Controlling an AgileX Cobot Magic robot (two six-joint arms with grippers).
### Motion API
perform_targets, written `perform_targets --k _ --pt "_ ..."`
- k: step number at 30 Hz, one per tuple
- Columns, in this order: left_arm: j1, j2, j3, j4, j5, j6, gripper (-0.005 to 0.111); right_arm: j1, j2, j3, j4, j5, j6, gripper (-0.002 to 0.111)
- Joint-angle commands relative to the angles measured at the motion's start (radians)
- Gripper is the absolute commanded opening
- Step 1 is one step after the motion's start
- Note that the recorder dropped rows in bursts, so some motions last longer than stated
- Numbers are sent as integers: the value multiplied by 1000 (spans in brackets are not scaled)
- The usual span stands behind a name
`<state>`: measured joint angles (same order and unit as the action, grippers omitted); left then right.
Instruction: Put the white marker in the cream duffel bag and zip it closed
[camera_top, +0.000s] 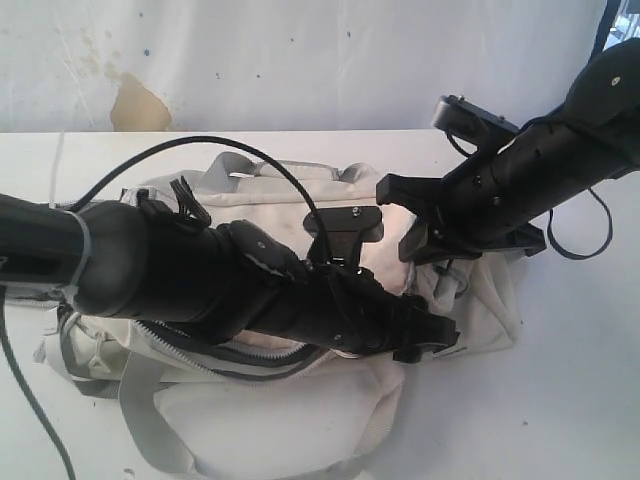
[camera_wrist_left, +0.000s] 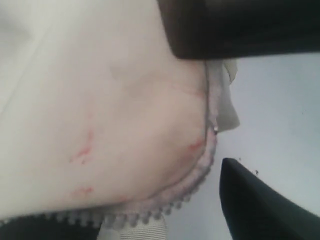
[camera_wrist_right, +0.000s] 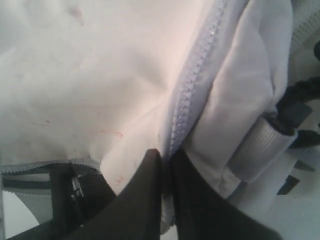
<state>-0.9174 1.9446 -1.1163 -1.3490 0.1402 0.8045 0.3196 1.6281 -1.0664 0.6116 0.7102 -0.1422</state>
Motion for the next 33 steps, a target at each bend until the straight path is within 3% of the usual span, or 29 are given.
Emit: perform_targets --k 1,13,21,27,33 --pt "-4 39 -37 6 54 7 70 -1 -10 -7 14 21 -12 0" --pt "-4 56 -101 -9 5 29 69 -1 -10 -7 12 33 -14 0" --pt "-4 60 -101 -8 -34 33 39 -1 -10 -7 12 33 -14 0" --pt "-4 75 -101 -8 79 33 42 -1 -10 -8 12 27 -14 0" --pt "-4 87 -102 -8 39 51 43 -1 -10 -8 12 27 -14 0"
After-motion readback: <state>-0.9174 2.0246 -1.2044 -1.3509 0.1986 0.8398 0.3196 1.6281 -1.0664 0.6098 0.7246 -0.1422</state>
